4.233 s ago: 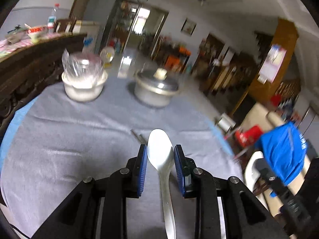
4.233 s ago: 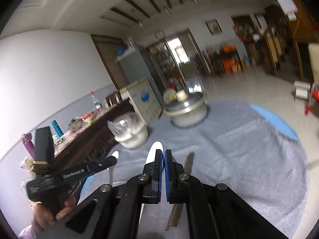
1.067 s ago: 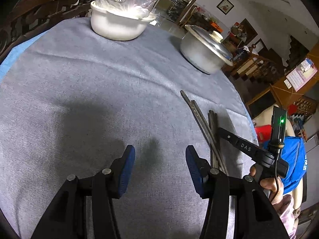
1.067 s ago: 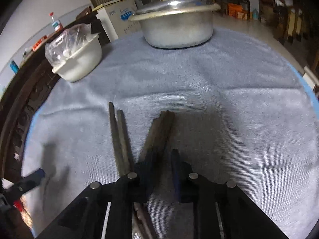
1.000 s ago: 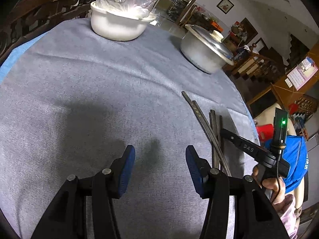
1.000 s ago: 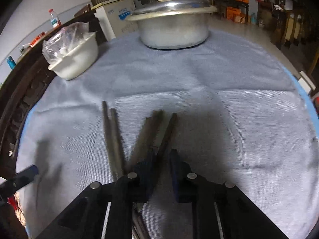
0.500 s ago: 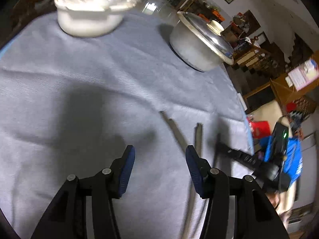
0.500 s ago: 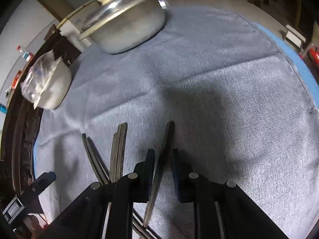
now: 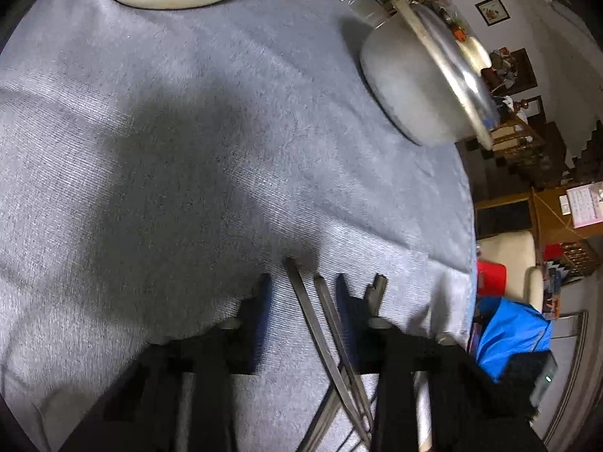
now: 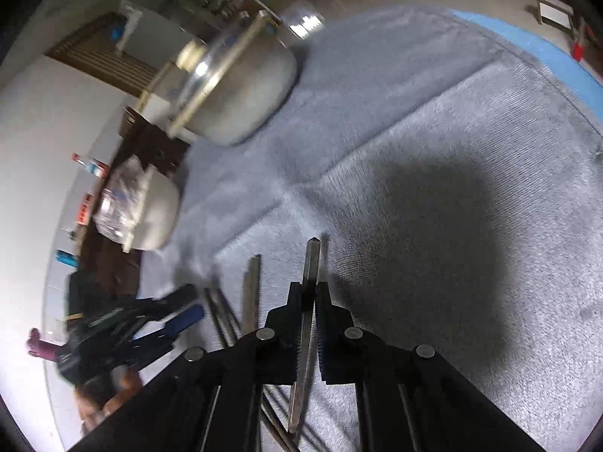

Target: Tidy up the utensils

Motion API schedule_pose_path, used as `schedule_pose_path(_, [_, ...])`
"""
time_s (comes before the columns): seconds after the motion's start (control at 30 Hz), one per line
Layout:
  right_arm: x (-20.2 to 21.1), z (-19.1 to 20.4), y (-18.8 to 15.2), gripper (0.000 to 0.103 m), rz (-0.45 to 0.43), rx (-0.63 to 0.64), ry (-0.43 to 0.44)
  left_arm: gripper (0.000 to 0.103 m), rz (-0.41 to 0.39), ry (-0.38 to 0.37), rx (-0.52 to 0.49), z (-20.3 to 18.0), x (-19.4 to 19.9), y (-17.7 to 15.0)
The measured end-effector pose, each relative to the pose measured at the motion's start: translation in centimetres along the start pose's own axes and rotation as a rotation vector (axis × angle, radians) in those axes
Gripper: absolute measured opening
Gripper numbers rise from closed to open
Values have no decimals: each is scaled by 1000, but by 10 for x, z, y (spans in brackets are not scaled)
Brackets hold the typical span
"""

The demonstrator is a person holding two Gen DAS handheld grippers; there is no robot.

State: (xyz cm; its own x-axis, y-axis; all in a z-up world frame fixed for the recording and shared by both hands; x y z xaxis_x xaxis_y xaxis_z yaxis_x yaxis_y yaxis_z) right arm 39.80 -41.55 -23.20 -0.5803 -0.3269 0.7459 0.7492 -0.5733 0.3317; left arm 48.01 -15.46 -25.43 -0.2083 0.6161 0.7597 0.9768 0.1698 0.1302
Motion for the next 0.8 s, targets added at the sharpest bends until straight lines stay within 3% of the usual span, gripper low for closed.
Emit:
schedule_pose_path(0.03, [6,1,-1,7,-16,2,14,9,-4,6,0,1,-1,-1])
schedule_pose_path(0.07, [9,3,-2,7,-29,4,29,8,-9,9,-2,3,-1,-1])
schedule_pose_path(0.23, [26,9,-5,7,-72,16,89,6,-20,-18,22,13,6,-6])
schedule_pose_path(0.43, [38,7,-10,7,-62,13,150,5,-35,48,-62,13,16,-13])
schedule_pose_path(0.53, [35,6,-13,7,-57,41,76,5,-44,103,-116,10,22,-9])
schedule_pose_path(0.7, [14,6,-15,7,14,79,-150,5,19,106,-100,11,16,-5])
schedule_pose_path(0.8, [-1,12,-16,8,58,106,-308,16,42,90,-89,11,16,-7])
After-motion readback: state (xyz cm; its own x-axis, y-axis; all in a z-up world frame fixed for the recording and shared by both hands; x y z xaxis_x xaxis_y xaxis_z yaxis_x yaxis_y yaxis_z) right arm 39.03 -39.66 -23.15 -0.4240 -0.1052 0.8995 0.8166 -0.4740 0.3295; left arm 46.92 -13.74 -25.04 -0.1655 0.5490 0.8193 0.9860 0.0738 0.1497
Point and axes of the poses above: each gripper's, at about its wrist camera, not at the fingertips, and x roughly against the way its jaws point, z to its left, y to its top, the point moved 3 cm from there along -x, roughly the way its jaws point, and after that the axes turned 6 degrees about -y, right-handed, at the moved point
